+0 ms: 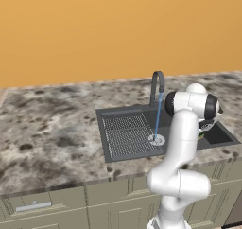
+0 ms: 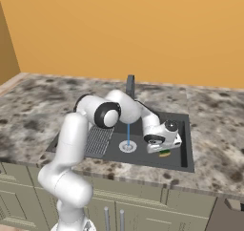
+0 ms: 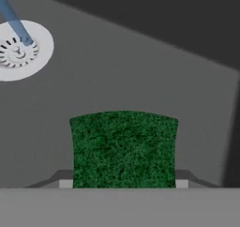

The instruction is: Soak the sponge with water for a few seconds and then drop it inside the sink.

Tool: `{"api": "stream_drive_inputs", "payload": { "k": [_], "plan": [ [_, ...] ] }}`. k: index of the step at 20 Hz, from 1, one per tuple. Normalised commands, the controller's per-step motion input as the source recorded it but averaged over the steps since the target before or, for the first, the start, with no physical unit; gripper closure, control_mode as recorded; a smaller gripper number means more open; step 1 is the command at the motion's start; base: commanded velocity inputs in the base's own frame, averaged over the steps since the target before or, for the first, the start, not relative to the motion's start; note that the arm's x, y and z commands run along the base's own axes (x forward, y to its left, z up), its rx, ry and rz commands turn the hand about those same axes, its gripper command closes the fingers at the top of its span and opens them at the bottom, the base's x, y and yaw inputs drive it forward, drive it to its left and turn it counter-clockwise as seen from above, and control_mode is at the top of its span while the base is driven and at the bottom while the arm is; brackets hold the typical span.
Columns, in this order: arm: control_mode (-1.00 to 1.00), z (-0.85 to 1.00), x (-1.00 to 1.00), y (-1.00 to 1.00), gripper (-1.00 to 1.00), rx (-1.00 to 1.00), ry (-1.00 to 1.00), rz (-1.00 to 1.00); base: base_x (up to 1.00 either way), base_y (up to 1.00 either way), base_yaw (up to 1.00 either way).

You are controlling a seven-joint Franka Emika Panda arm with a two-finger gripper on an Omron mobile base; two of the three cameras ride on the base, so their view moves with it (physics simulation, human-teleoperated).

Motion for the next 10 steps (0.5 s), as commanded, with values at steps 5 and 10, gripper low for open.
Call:
{"api": "stream_drive_inputs", "payload": {
  "k": [5,10],
  "plan": [
    [-1.0,-0.01,0.3,-0.01,1.0,-0.06,0.0,0.0,0.0,0.0,0.0],
    [-1.0,-0.09,0.27,0.0,1.0,-0.03,0.0,0.0,0.0,0.0,0.0]
  ]
}}
